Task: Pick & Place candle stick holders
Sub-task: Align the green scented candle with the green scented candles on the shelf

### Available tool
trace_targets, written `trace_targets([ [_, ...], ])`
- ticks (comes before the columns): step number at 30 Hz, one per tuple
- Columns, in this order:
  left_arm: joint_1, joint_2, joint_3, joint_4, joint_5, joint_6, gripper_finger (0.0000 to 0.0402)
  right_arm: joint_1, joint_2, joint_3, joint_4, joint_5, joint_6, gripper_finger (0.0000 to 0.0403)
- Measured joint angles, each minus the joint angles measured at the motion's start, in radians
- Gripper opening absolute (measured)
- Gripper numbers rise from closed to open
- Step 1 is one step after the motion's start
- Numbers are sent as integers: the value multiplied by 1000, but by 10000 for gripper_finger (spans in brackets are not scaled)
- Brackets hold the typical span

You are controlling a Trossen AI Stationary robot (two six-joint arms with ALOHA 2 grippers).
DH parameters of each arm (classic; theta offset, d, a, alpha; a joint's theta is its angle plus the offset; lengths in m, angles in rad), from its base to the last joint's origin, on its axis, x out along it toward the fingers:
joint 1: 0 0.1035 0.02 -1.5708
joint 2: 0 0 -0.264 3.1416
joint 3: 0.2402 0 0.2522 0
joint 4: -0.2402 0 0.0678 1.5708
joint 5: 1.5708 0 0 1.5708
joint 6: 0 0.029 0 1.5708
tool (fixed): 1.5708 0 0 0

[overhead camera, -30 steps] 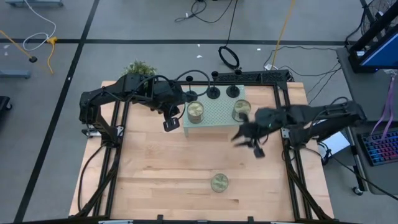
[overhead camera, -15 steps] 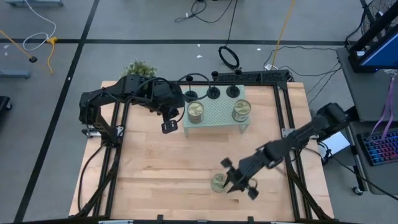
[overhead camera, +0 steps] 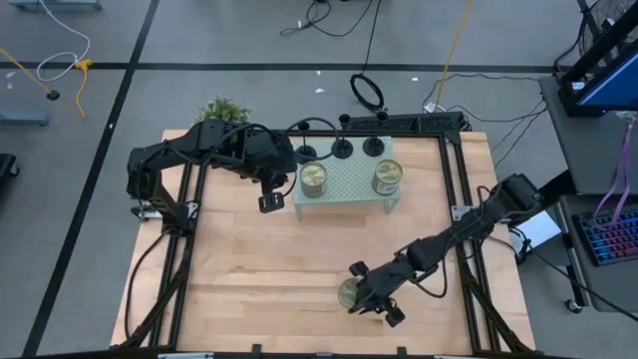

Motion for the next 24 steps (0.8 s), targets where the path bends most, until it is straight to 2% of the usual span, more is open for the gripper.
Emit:
trace_targets([
  [7, -2, 0, 0, -1, 0, -13, 37, -9, 0, -1, -92, 77, 6, 94],
  [12, -2, 0, 0, -1, 2, -25, 37, -14, -1, 0, -138, 78, -26, 92],
  [15, -2, 0, 0, -1, 3, -35, 37, -14, -1, 0, -145, 75, -78, 77],
  [20, -2, 0, 0, -1, 3, -35, 37, -27, -1, 0, -165, 35, -90, 14],
  [24, -1, 0, 0, -1, 5, -38, 37, -42, -36, -3, -103, -49, -25, 12],
])
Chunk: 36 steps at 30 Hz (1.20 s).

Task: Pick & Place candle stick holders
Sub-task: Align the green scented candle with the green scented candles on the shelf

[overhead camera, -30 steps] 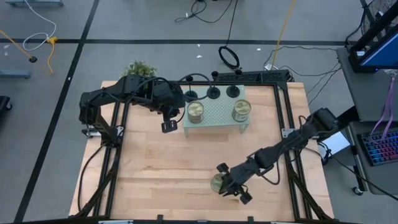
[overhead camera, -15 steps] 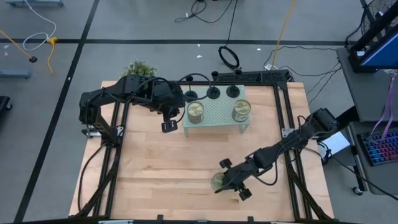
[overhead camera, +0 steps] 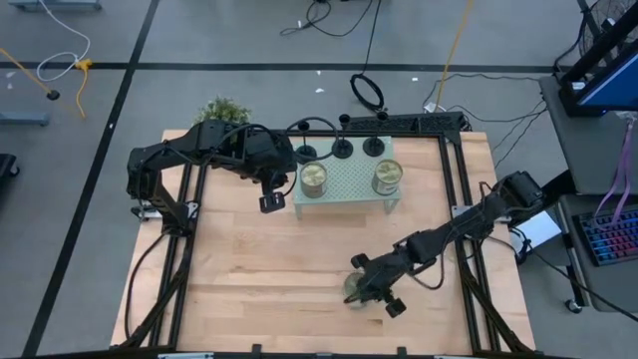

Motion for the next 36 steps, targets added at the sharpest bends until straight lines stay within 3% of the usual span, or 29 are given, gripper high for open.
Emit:
trace_targets([
  [5, 0, 0, 0, 1, 1, -4, 37, -10, -137, 2, 26, -30, -105, 4],
  [12, 0, 0, 0, 12, 1, -4, 37, -72, -291, 141, -211, 291, -286, 5],
  [16, 0, 0, 0, 14, 1, -7, 37, -174, -286, 306, -427, 364, -269, 4],
  [24, 0, 0, 0, 15, -1, -29, 37, -447, -194, 582, -742, 316, -239, 6],
  [31, 0, 0, 0, 16, -3, -30, 37, -591, -113, 589, -810, 180, -277, 6],
  [36, 0, 0, 0, 16, -4, -34, 37, -621, -66, 589, -821, 163, -286, 6],
])
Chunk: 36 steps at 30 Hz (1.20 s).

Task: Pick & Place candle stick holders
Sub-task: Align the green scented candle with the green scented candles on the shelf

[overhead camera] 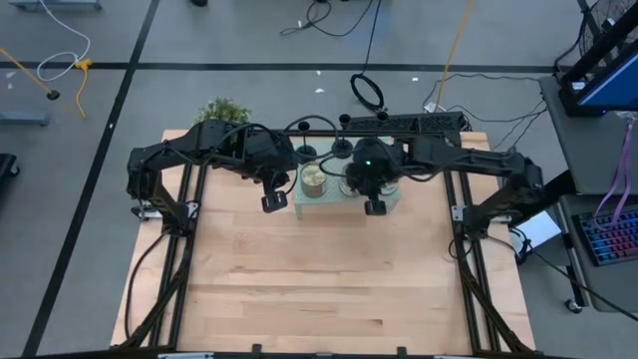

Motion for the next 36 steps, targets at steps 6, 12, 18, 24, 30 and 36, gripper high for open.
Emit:
trace_targets([
  [6, 0, 0, 0, 0, 0, -1, 37, -6, 4, 0, 9, -39, 1, 6],
  [12, 0, 0, 0, 0, 0, -1, 37, -17, 4, -1, 16, -36, 1, 6],
  [18, 0, 0, 0, 0, -1, -4, 37, -37, 6, -81, 101, -39, 10, 6],
  [24, 0, 0, 0, 0, -1, 4, 37, -38, 4, -86, 112, -37, 20, 6],
  [30, 0, 0, 0, 0, -1, 7, 37, -38, 4, -87, 120, -33, 4, 16],
  [36, 0, 0, 0, 0, -1, -15, 37, -38, 4, -87, 133, -31, -10, 46],
])
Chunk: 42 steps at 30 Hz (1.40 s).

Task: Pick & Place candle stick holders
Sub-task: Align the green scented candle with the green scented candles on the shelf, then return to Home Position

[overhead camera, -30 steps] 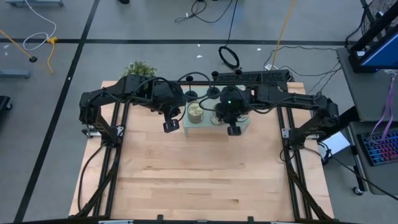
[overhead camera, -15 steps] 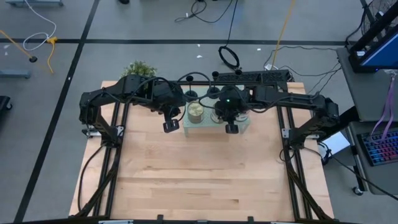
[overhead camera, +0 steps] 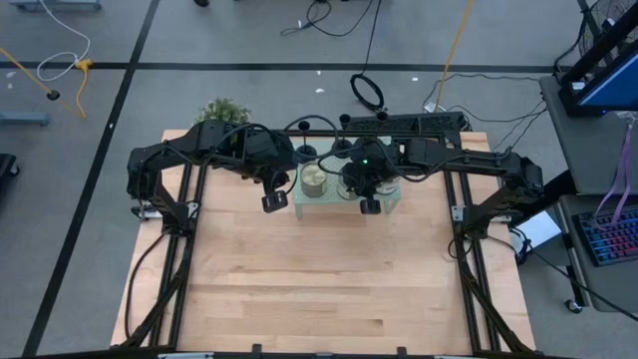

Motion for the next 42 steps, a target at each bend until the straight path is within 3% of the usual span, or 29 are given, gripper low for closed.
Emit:
trace_targets([
  [8, -4, 0, 0, 0, -12, -27, 37, 4, -34, 0, 37, -1, -51, 68],
  [18, -57, -143, 1, 43, -200, -86, 37, 57, -229, 0, 44, -3, 7, 48],
  [23, -146, -262, 1, 46, -321, -114, 37, 104, -343, -1, 25, -5, 191, 26],
  [26, -222, -335, -39, 70, -395, -112, 37, 142, -422, -54, 30, -4, 214, 9],
  [32, -386, -515, -287, 178, -449, -114, 37, 197, -631, -314, 214, -5, 222, 7],
  [37, -490, -694, -637, 407, -539, -80, 37, 200, -817, -540, 371, -4, 253, 10],
  [42, -552, -832, -994, 673, -538, 48, 37, 200, -962, -699, 425, -5, 283, 2],
])
